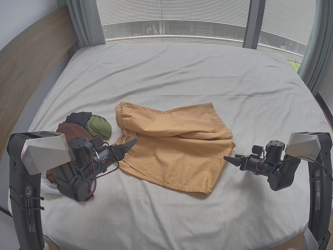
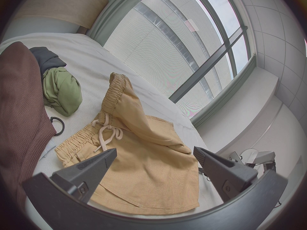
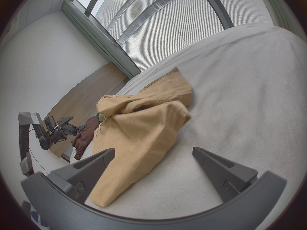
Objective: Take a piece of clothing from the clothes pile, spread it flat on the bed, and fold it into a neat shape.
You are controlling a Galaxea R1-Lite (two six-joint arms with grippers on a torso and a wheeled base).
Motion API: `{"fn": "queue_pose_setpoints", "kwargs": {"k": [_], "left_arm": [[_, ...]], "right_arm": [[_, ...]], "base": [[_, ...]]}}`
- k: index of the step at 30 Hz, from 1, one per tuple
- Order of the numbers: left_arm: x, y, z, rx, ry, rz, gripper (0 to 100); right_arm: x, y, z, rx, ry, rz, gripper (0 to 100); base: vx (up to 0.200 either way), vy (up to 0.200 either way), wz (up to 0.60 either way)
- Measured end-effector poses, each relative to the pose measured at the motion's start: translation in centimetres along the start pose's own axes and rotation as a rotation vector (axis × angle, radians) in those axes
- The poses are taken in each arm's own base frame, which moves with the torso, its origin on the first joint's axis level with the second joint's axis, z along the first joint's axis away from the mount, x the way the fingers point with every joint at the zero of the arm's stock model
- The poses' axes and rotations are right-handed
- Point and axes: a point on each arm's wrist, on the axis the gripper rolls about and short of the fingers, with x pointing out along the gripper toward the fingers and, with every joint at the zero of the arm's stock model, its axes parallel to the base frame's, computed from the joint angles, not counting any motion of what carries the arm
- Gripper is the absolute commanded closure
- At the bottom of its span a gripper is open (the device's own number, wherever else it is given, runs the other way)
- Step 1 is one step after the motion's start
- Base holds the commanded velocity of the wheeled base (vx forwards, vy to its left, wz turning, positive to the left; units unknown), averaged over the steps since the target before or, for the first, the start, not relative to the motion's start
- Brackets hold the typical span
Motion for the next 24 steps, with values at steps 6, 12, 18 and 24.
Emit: {"fn": "queue_pose_setpoints", "kwargs": {"k": [6,12,18,24], "left_arm": [[0.0,0.0,0.1,0.000,-0.002,0.001,0],[0.0,0.0,0.1,0.001,-0.003,0.001,0],[0.0,0.0,0.2,0.002,-0.006,-0.001,0],[-0.1,-0.1,0.3,0.003,-0.010,-0.001,0]], "right_arm": [[0.8,1.4,-0.7,0.054,0.030,0.035,0],[2.0,2.4,-1.2,0.120,0.045,0.067,0],[3.2,2.9,-2.0,0.165,0.059,0.090,0],[3.7,3.6,-2.2,0.224,0.047,0.127,0]], "base": [[0.000,0.000,0.00],[0.000,0.000,0.00],[0.000,0.000,0.00],[0.000,0.000,0.00]]}}
